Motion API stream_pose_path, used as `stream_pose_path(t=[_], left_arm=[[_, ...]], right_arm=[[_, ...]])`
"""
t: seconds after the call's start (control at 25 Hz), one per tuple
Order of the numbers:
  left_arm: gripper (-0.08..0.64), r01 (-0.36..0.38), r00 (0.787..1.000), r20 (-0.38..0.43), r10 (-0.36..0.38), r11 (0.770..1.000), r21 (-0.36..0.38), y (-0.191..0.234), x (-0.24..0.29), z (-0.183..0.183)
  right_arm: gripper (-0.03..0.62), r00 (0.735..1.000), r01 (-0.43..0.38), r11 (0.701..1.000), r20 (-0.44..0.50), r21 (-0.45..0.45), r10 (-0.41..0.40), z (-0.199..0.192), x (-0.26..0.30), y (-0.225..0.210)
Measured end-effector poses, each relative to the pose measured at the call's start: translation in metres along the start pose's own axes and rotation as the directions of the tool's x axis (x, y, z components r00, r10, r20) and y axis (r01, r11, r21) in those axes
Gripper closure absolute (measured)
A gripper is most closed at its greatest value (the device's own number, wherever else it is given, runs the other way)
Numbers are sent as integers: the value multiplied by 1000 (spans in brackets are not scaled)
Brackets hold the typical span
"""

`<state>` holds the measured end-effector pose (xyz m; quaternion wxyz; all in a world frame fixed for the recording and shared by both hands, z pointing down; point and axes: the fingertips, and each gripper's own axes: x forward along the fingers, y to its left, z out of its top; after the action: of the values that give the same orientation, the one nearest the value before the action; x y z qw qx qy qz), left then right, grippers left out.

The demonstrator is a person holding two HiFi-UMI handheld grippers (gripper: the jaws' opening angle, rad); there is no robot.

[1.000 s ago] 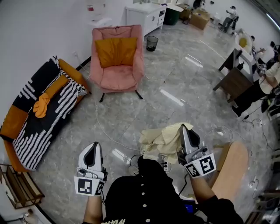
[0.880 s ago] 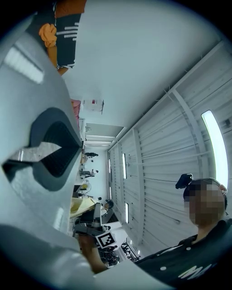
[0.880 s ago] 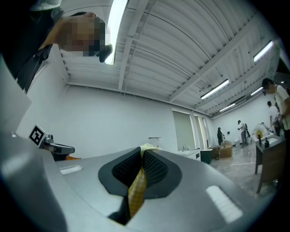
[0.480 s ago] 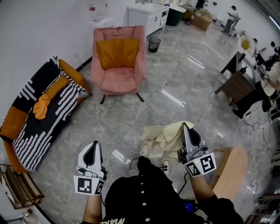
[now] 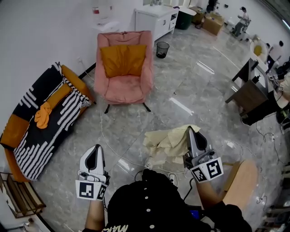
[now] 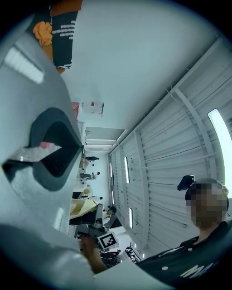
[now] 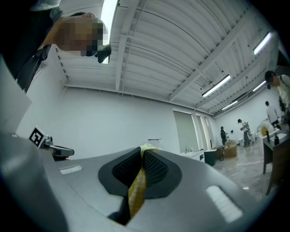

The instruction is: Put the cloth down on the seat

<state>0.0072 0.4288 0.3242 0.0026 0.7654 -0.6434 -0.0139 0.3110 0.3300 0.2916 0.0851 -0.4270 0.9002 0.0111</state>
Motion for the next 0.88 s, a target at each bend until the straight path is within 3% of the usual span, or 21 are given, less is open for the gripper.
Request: stream_pose_path(t=[0.4, 0.88], left_arm=[[558, -16, 1000, 9, 16, 1000, 15, 4, 80, 3], [558, -42, 999, -11, 42, 999, -2, -17, 141, -8]], right_arm=[[560, 997, -72, 997, 3, -3, 72, -7, 68, -40], [560, 994, -108, 994, -4, 13, 109, -18, 106, -89]])
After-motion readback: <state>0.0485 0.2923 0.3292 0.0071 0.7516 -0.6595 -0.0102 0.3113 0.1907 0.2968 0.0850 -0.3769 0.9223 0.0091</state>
